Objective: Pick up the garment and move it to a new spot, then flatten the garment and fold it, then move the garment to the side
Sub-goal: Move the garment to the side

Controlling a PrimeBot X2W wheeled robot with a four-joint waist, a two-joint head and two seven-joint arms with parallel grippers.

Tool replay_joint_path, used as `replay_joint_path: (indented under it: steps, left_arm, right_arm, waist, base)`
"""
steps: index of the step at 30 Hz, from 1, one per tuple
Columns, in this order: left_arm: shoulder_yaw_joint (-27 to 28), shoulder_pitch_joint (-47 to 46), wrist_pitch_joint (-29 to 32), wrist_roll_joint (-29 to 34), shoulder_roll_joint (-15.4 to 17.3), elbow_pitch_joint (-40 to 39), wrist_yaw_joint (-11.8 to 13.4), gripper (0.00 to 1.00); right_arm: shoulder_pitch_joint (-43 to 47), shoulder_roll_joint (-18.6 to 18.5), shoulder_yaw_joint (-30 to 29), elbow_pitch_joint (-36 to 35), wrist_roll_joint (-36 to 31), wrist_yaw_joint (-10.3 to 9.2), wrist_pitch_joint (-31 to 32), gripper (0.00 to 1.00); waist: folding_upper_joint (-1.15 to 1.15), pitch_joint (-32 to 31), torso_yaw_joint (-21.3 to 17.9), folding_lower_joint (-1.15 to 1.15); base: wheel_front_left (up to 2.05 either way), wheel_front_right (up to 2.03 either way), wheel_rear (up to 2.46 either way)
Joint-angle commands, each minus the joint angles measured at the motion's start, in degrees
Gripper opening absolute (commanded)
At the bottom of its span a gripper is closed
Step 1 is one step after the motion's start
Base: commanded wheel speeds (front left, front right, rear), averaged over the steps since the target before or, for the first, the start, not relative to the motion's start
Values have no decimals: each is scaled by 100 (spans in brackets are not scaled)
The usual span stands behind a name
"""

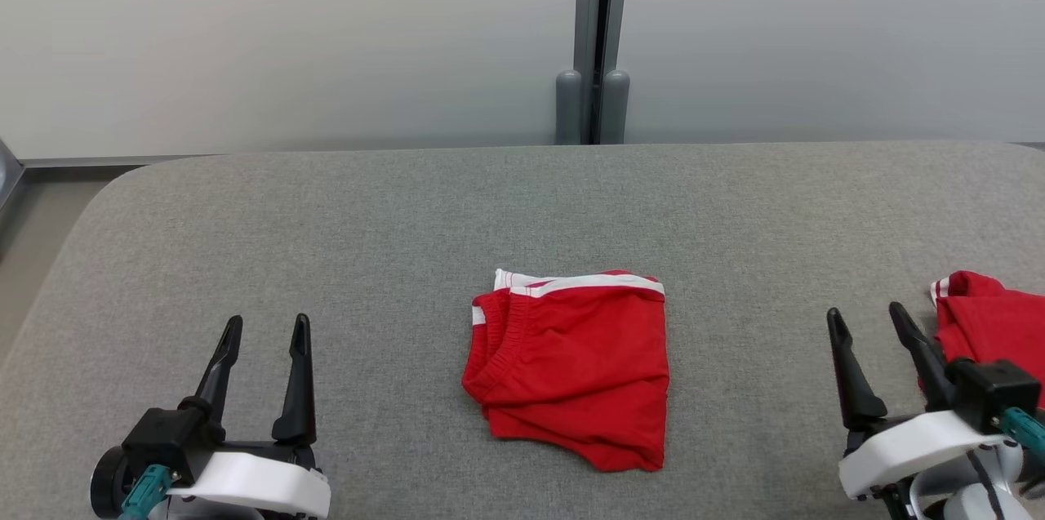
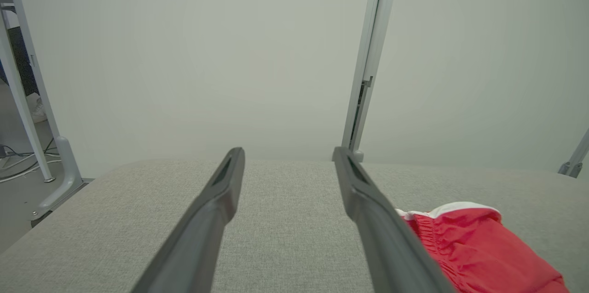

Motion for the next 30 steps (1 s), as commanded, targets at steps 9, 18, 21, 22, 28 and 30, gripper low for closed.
replay_joint_path:
  steps: [9, 18, 21, 22, 28, 30]
  left_arm:
    - [-113, -36, -24, 24, 6, 44, -49, 100]
    - [-167, -172, -24, -31, 2, 99, -86, 100]
    - [-196, -232, -24, -35, -1, 128, -95, 100]
    - [-196, -255, -24, -38, 1, 136, -93, 100]
    - [-221, -323, -24, -82, -4, 175, -123, 100]
    - [-223, -343, -24, -91, -5, 181, -131, 100]
  right_arm:
    - [-697, -28, 956, 435, 503, 1, 1369, 100]
    - [-1379, 128, 1353, 1101, 991, 1, 2646, 100]
    - [-1592, 205, 1276, 1453, 1081, 1, 2986, 100]
    - [-1649, 234, 1233, 1578, 1076, 1, 3085, 100]
    - [-1884, 452, 1015, 2309, 1149, 1, 3546, 100]
    - [-1904, 501, 955, 2581, 1150, 1, 3668, 100]
  waist:
    - [0, 1, 203, 0]
    - [0, 121, 565, 0]
    - [0, 197, 728, 0]
    - [0, 220, 779, 0]
    - [0, 339, 1019, 0]
    - [0, 371, 1076, 0]
  base:
    - [0, 0, 0]
    - [0, 0, 0]
    - [0, 0, 0]
    - [0, 0, 0]
    - [0, 0, 0]
    - [0, 0, 0]
